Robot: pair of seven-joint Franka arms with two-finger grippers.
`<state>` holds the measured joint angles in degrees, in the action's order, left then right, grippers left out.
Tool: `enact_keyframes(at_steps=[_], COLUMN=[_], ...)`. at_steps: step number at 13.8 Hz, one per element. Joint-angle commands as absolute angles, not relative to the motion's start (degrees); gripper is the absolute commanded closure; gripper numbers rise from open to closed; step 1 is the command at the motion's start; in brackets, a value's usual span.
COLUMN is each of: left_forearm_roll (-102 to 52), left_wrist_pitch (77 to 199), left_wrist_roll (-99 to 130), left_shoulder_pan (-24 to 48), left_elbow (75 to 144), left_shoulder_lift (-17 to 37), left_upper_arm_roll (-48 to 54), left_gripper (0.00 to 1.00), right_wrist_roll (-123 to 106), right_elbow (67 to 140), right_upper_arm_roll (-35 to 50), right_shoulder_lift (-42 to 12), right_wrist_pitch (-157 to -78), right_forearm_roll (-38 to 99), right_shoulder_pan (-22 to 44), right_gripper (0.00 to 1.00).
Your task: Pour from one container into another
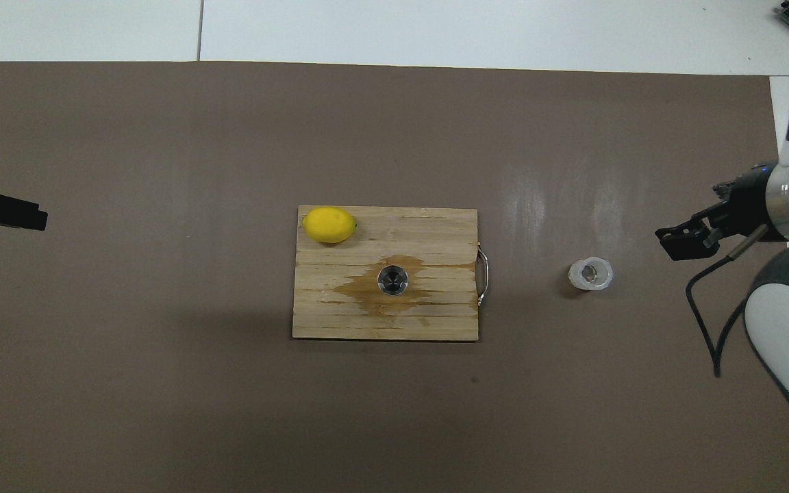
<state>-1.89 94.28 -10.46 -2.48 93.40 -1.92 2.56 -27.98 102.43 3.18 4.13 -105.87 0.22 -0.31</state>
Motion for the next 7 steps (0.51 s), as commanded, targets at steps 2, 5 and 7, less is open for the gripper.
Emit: enact_keyframes(at_steps=[2, 5, 7], left_forearm_roll=[-2.46, -2.46, -2.46], left_wrist_pitch=[94.39, 94.75, 94.83], left_wrist_roll=[-10.9, -10.81, -10.72], left_shoulder_pan=[-2.11, -2.11, -2.11], left_elbow=[93.6, 93.6, 93.6], left_shoulder_lift=[-1.93, -1.85, -1.85], left_upper_arm_roll=[2.29, 2.29, 2.29], left_gripper=[0.0, 0.0, 0.0], right_wrist_roll=[-6.82, 5.77, 8.69], right_elbow=[98.71, 96.16, 93.88], right_upper_arm_roll=[3.69, 3.69, 3.69], right_shoulder_lift=[3.6, 2.73, 2.29], right_wrist_pitch=[-101.44, -99.68, -96.87], right_forearm_roll=[-0.53, 0.35, 0.09], right_shoulder_pan=[-0.44, -0.44, -0.44], right_gripper=[0.0, 0.0, 0.0])
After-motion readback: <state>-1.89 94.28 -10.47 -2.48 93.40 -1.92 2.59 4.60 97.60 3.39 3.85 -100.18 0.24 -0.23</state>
